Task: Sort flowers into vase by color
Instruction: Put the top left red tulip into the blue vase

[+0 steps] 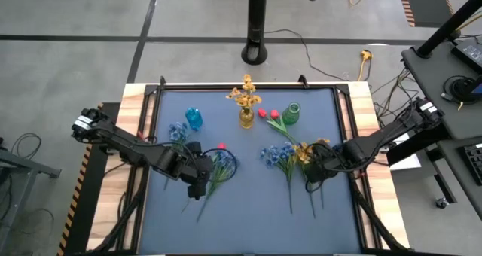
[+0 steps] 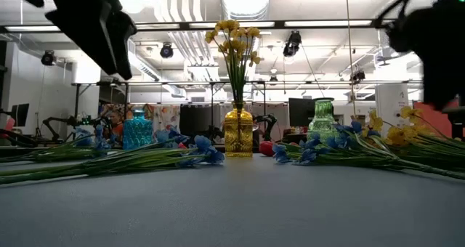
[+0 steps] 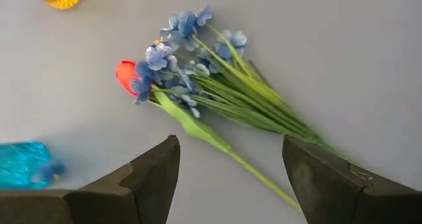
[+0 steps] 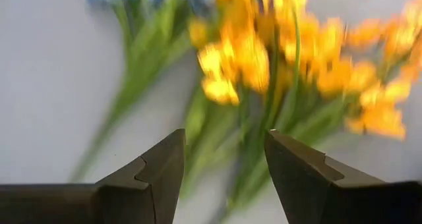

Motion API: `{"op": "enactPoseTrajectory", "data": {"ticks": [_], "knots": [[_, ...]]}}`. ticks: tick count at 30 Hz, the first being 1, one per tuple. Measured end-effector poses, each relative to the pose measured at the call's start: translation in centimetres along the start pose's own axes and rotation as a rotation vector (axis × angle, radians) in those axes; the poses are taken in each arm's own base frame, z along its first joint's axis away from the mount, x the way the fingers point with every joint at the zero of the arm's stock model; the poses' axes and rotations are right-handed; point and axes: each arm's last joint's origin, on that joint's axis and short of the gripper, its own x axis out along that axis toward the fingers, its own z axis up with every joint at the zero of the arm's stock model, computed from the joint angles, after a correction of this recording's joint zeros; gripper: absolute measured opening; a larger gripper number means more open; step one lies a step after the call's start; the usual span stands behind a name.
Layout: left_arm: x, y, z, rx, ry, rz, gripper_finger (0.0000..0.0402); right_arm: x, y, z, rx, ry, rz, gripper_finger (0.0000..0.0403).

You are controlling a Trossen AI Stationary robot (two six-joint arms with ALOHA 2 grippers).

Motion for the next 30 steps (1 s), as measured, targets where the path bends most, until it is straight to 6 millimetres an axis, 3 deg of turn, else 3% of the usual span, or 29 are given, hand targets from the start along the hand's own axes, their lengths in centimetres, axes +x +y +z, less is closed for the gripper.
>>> {"op": "enactPoseTrajectory", "data": {"ticks": [7,11,16,19,22,30], "knots": [[0.1,0.6,0.1,0.112,-0.087,0.223,0.0249,-1.8,2.5,3.7,-0.053,-0.236,0.013,0.0198],[-0.8,1.2,1.0,0.121,-0.174,0.372,0.0249,-1.1,3.9,6.0,-0.126,-0.242,-0.057,0.0199],[-2.1,0.5,1.4,0.154,-0.252,0.298,0.0247,1.0,5.3,8.6,-0.190,-0.196,-0.149,0.0199],[-2.4,-0.1,0.7,0.235,-0.317,0.258,0.0240,2.2,5.4,9.8,-0.170,-0.153,-0.188,0.0199],[-2.8,-0.4,-0.3,0.276,-0.348,0.209,0.0230,3.3,5.2,10.5,-0.146,-0.138,-0.223,0.0199],[-5.8,1.2,-1.5,0.182,-0.472,0.152,0.0211,5.2,4.9,11.2,-0.063,-0.161,-0.172,0.0199]]}}
